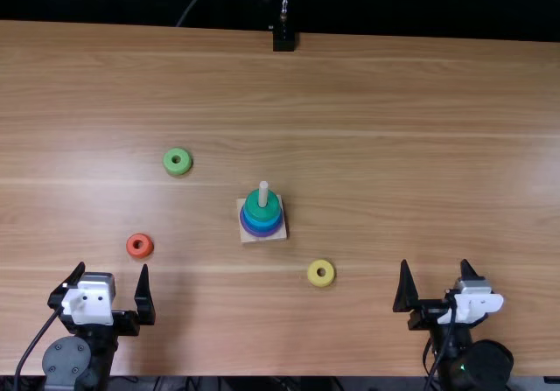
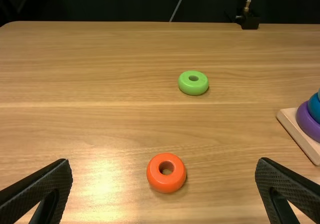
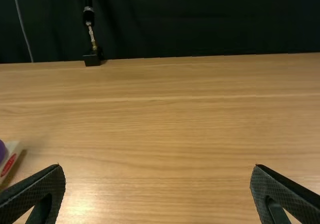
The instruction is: Build the Hanoi tower: stack the rings onto the peg from bottom to top in this color order: purple, dark blue, light blue, dark green, light green, yellow, orange.
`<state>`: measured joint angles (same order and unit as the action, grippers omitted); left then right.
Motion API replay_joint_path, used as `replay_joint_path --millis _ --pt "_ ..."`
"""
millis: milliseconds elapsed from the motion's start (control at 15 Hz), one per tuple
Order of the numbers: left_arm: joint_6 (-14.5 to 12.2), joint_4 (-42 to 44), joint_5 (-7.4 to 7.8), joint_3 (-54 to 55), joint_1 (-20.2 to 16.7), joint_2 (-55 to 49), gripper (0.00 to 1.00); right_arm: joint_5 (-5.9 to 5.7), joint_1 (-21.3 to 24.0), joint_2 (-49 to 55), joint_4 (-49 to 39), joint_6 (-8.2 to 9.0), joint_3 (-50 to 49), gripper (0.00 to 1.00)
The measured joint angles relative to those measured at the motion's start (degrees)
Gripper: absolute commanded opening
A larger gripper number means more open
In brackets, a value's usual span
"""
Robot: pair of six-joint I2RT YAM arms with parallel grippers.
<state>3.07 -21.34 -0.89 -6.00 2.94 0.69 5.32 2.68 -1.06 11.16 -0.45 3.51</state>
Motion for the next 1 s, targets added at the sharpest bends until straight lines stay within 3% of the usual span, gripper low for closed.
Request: replay_joint_path --millis 267,1000 --pt "-0.02 0.02 0.0 0.0 0.0 -0.02 1.0 -0.37 0.0 0.0 2.05 -0.98 0.61 1.0" --pt "0.0 0.02 0.0 0.0 0.02 0.0 1.0 -0.42 0.0 0.0 2.38 -1.14 0.7 1.0"
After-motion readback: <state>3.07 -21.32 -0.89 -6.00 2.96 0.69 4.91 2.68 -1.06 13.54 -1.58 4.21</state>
